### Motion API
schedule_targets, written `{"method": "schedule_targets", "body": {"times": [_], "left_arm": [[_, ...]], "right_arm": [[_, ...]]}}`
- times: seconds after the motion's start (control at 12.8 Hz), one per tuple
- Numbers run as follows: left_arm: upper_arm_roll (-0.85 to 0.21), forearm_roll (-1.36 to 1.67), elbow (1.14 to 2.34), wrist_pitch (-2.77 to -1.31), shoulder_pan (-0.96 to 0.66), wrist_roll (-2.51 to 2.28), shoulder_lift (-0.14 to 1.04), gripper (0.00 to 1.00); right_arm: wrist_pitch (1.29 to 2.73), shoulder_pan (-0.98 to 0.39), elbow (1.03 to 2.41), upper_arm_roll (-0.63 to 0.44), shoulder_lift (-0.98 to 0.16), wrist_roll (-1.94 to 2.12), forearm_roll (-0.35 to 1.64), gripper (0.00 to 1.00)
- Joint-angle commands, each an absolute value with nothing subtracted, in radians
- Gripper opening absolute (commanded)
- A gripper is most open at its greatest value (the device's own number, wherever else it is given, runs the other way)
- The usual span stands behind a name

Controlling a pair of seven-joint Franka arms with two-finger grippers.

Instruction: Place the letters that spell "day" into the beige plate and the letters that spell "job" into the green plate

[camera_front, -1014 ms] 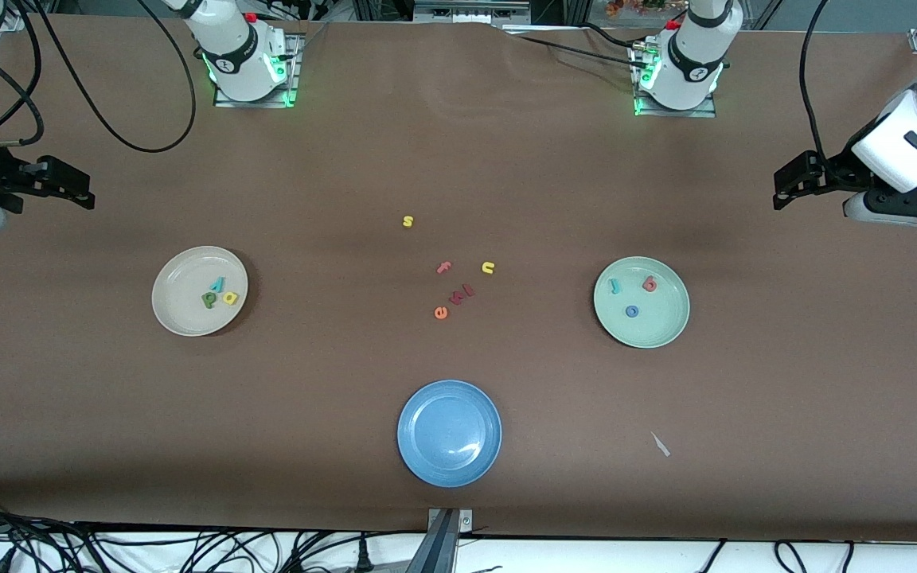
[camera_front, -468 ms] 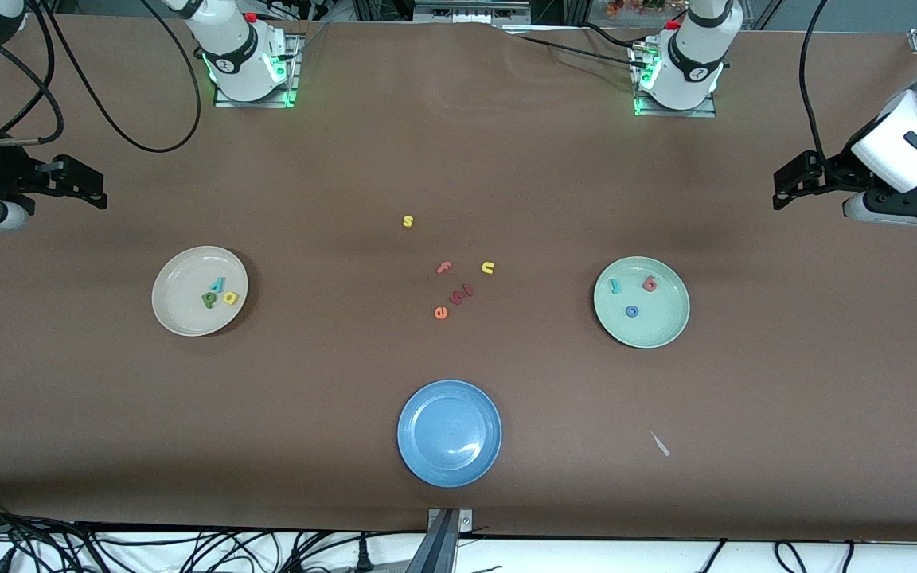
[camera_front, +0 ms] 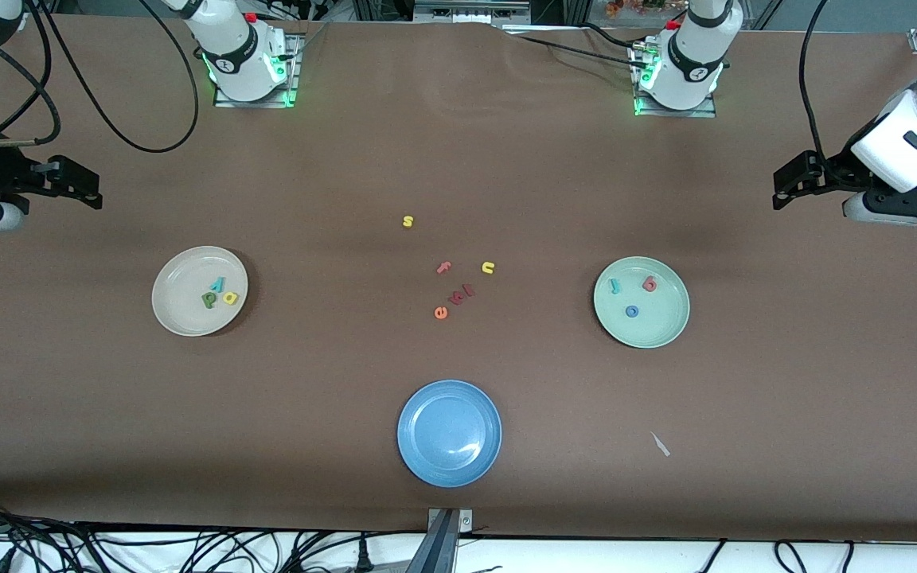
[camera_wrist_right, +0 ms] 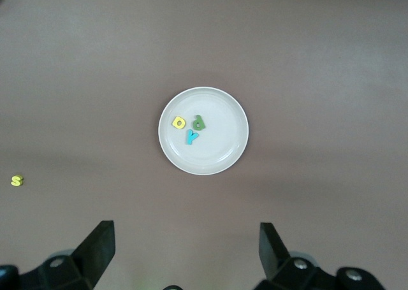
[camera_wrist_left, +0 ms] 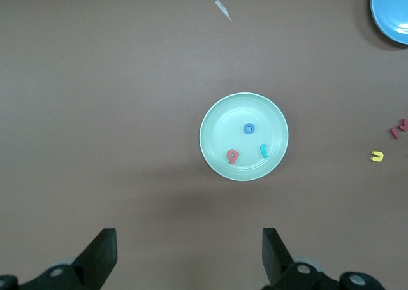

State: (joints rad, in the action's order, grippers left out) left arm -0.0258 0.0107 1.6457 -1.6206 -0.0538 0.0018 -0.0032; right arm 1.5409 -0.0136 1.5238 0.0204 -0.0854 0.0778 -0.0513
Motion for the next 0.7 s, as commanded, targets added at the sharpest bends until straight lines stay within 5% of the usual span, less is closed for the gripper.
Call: {"method": "schedule_targets", "body": {"times": [0.0, 0.62], "left_arm": [[-0.028, -0.005, 1.618, -1.611, -0.057, 0.005, 0.008, 1.00], [-0.028, -0.005, 1.618, -1.611, -0.058, 0.005, 0.008, 1.00]], "right_arm": [[1.525, -0.012, 1.517, 0.020, -0.080, 0.080, -0.058, 1.00], [1.511, -0.011, 1.516, 0.020, -0.080, -0.026, -0.052, 1.00]]}}
